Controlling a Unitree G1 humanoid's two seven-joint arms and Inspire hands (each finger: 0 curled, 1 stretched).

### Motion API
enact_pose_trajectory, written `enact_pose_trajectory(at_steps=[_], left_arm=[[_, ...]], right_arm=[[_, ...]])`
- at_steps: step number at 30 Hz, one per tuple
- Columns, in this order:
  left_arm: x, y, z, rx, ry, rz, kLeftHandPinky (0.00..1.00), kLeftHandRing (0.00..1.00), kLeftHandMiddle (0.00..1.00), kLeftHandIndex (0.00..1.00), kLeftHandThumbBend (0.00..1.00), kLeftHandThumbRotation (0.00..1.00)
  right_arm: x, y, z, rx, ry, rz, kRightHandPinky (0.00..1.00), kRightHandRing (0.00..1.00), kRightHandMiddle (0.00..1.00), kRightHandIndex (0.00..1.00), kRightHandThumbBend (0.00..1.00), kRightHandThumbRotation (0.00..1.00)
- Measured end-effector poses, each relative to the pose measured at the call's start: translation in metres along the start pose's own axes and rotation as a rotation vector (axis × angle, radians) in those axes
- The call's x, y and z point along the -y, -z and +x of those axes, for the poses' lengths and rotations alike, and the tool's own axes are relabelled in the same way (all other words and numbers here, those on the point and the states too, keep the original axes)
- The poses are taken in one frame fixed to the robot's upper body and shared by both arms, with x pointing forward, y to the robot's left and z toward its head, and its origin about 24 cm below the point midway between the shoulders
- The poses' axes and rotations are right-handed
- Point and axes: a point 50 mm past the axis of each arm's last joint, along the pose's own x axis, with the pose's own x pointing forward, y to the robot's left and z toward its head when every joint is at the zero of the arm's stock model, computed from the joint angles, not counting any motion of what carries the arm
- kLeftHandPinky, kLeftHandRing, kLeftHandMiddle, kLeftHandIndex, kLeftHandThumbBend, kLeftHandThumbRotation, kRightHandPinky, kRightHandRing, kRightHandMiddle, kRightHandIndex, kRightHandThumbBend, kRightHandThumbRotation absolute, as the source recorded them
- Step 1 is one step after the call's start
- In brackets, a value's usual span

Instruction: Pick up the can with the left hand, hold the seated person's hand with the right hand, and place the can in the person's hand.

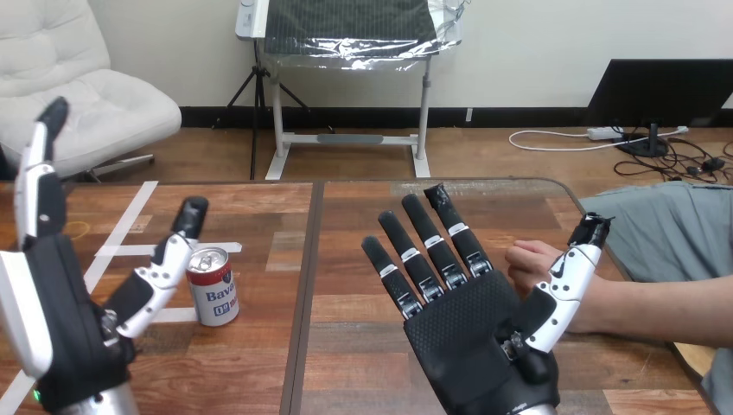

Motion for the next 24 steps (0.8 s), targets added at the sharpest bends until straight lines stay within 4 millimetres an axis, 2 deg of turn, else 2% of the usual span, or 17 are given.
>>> enact_pose_trajectory(at_steps=[16,24], left_arm=[[-0.002,0.023,0.009,-0.074,0.017,0.067,0.93,0.93,0.92,0.93,0.85,0.5],[-0.001,0.039,0.011,-0.139,0.089,0.106,0.94,0.94,0.93,0.93,0.91,0.56]], right_arm=[[0.0,-0.001,0.0,-0.001,0.0,-0.005,1.0,1.0,1.0,1.0,0.77,1.0],[0.001,-0.003,0.001,0.008,0.003,-0.01,1.0,1.0,1.0,1.0,0.77,1.0]])
